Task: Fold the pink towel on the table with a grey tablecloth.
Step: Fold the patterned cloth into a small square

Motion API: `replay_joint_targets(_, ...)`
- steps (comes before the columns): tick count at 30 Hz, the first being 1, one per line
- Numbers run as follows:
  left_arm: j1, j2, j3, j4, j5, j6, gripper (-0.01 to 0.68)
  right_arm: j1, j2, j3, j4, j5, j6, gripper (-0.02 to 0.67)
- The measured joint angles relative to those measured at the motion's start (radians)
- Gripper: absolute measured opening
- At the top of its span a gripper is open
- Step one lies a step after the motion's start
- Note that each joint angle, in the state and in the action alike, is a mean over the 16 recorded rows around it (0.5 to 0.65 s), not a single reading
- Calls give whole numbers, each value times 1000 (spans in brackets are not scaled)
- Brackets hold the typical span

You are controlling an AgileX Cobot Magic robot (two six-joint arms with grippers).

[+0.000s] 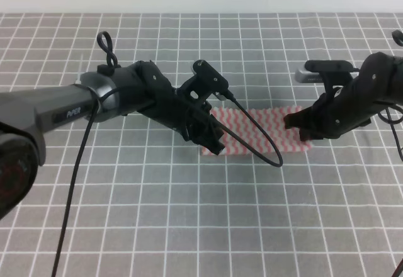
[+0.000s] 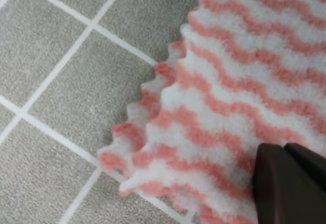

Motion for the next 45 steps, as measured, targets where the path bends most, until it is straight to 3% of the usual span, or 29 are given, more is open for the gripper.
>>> replay_joint_targets(19,0,-1,0,2,0,0,-3,25,-25,-73,253,65,-246,-15)
replay_joint_targets(33,8,-66,6,13,36,-1,2,51,-25,-76,376,64,-348,-15)
replay_joint_targets(45,72,-153,6,21,123,-41,154,53,-21,-76,511,69,-469,-15)
